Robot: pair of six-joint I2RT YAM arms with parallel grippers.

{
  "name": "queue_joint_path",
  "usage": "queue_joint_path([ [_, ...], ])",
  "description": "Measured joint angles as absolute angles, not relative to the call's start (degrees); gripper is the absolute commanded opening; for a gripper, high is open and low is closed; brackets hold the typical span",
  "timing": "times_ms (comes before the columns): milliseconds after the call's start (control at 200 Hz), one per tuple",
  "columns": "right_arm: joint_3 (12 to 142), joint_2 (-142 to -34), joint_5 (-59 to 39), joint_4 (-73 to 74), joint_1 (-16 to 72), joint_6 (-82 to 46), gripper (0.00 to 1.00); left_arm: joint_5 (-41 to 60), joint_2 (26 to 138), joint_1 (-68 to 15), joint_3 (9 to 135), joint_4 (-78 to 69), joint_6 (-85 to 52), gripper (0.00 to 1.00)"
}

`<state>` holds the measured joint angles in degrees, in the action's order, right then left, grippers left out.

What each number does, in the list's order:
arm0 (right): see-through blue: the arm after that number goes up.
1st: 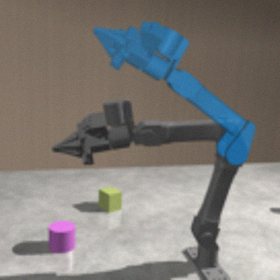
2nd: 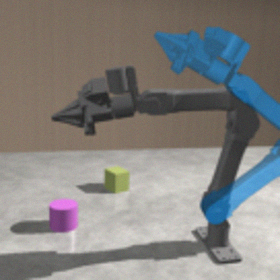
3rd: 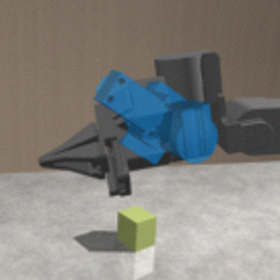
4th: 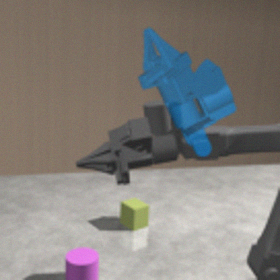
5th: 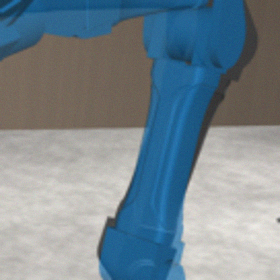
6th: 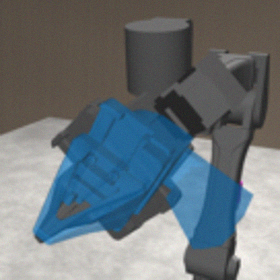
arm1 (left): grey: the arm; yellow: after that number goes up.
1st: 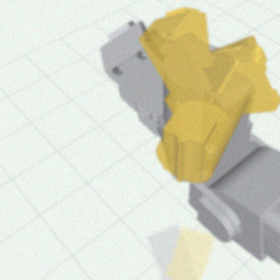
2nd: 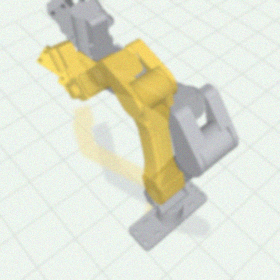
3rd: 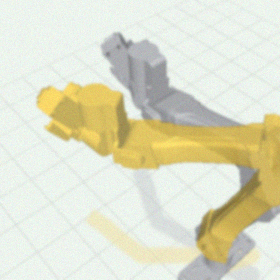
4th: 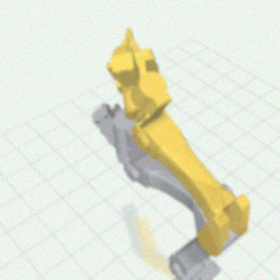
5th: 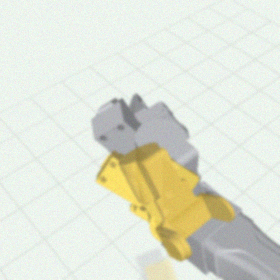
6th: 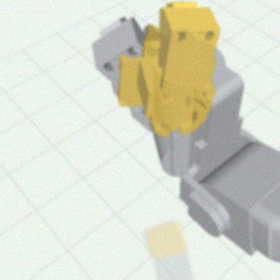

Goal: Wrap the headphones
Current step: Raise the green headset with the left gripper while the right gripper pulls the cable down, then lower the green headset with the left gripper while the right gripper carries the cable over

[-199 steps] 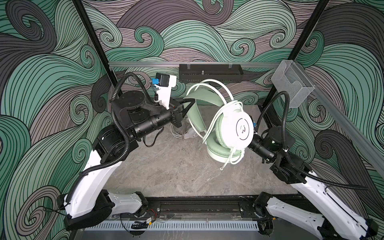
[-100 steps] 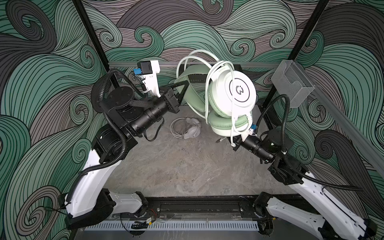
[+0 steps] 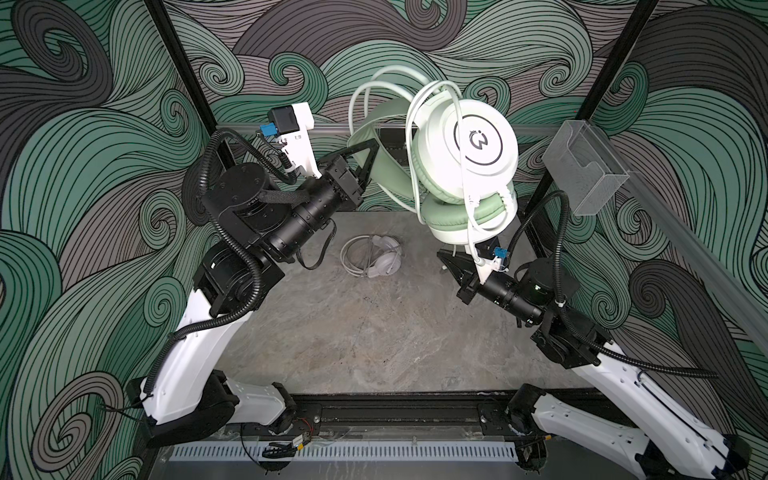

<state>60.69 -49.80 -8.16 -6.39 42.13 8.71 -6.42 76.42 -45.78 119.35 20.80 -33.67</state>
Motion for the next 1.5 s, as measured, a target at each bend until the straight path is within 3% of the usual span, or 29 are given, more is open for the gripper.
queue_joint_path([
  [225,59.6,-49.8,-8.8,-5.3,42.1,8.1,0.08,-8.5,77.3,-45.8,120.5,19.4,-34.3,0.0],
  [450,59.4,-49.8,-9.7,-5.4,42.1,8.1,0.0,-8.6,79.4,-45.8,121.5,19.3,-34.8,0.0],
  [720,59.6,-49.9,-9.8,-6.9,43.2,8.8,0.0,-15.5,79.8,-45.8,121.4,19.3,-35.5,0.0],
  [1211,61.5,-51.8,0.6,-11.2,58.8,13.0,0.0,-30.8,91.5,-44.2,126.3,27.2,-32.3,0.0],
  [1501,68.5,-55.2,4.4,-18.5,60.3,13.2,0.0,-36.7,91.3,-43.3,116.2,28.5,-28.0,0.0],
])
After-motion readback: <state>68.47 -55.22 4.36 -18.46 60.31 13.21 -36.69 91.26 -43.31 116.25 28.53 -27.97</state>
